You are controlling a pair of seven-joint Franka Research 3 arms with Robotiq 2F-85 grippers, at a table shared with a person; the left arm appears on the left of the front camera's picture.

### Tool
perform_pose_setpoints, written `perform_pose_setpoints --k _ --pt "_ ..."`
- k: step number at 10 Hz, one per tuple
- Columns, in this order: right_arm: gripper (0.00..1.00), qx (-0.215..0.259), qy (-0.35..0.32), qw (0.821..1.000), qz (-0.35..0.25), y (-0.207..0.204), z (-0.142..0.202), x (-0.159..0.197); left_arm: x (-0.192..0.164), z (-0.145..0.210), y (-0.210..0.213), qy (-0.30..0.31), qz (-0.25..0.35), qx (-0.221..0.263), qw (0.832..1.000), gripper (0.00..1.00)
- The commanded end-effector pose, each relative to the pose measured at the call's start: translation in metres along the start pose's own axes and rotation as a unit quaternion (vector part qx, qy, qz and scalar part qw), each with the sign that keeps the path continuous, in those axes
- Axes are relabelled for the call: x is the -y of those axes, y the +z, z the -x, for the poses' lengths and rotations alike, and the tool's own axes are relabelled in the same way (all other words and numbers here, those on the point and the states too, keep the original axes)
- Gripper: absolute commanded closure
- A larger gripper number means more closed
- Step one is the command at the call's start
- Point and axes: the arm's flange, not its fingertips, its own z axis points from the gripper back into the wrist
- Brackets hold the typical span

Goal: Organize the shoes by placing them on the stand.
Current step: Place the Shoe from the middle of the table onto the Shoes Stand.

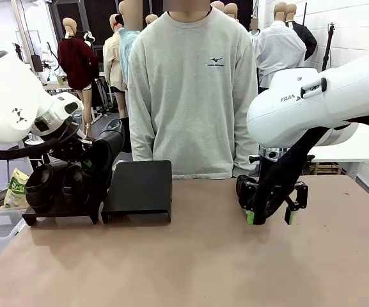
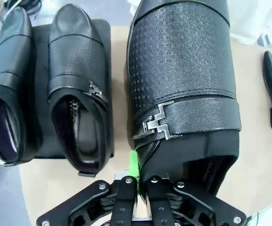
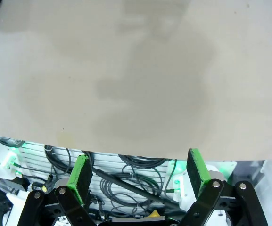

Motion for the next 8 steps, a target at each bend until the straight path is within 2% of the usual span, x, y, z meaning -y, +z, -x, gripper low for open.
perform_pose_setpoints --k 1,3,5,8 --pt "0.00 0.000 -0.008 1.000 0.000 0.002 -0.002 -0.003 -0.001 0.000 0.004 -0.012 -0.010 -0.006 1.000 1.00" --pt "0.00 0.000 -0.008 1.000 0.000 0.002 -0.002 -0.003 -0.001 0.000 0.004 -0.012 -0.010 -0.006 1.000 1.00" --pt "0.00 0.000 -0.008 1.000 0.000 0.002 -0.002 -0.003 -0.001 -0.006 -0.013 0.004 0.019 -0.012 1.000 1.00" --pt "0.00 0.000 -0.008 1.000 0.000 0.002 -0.002 -0.003 0.004 -0.028 -0.045 -0.016 -0.005 0.000 1.000 1.00"
